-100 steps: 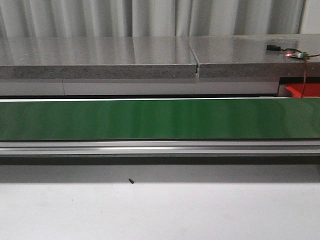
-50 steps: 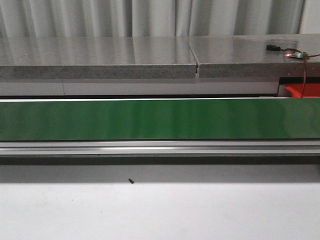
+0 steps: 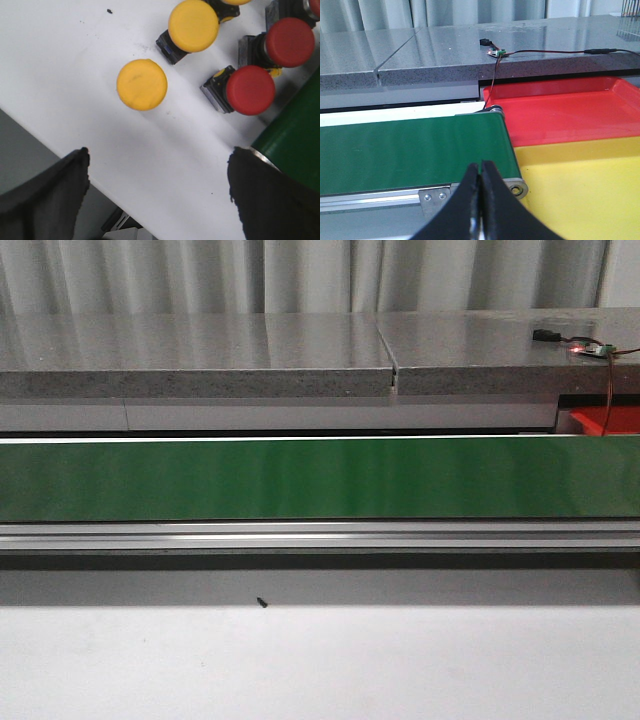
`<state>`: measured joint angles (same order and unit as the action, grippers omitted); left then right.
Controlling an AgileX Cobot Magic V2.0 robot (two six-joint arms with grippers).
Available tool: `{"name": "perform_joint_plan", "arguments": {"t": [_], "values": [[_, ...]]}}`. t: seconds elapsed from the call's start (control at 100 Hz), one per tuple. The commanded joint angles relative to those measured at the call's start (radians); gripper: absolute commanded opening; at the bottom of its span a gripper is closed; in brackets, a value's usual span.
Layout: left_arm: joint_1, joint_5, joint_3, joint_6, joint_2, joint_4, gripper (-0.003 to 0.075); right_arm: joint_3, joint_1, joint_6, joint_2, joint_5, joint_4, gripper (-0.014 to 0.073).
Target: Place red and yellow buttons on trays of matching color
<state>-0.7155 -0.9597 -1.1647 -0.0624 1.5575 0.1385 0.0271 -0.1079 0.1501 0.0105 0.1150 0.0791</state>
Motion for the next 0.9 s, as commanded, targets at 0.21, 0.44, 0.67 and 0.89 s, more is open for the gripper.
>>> {"name": "perform_joint_plan", "arguments": {"t": [0.21, 0.44, 0.67, 0.89], "values": [[-0.011, 0.106, -0.029, -0.005, 0.11, 0.036, 0.0556, -0.014, -0.002, -0.004, 0.021, -0.079, 0.008, -0.0067], [-0.011, 0.196, -0.032, -0.005, 0.157, 0.04, 0.0554, -0.014, -0.002, -0.004, 0.021, -0.079, 0.008, -0.0067], [-0.011, 0.241, -0.034, -0.007, 0.188, 0.06, 0.031, -0.014, -0.002, -0.004, 0.021, -0.079, 0.008, -0.0067], [-0.011, 0.239, -0.034, -0.035, 0.177, 0.047, 0.0137, -0.014, -0.002, -0.004, 0.021, -0.079, 0.008, -0.0067]]}}
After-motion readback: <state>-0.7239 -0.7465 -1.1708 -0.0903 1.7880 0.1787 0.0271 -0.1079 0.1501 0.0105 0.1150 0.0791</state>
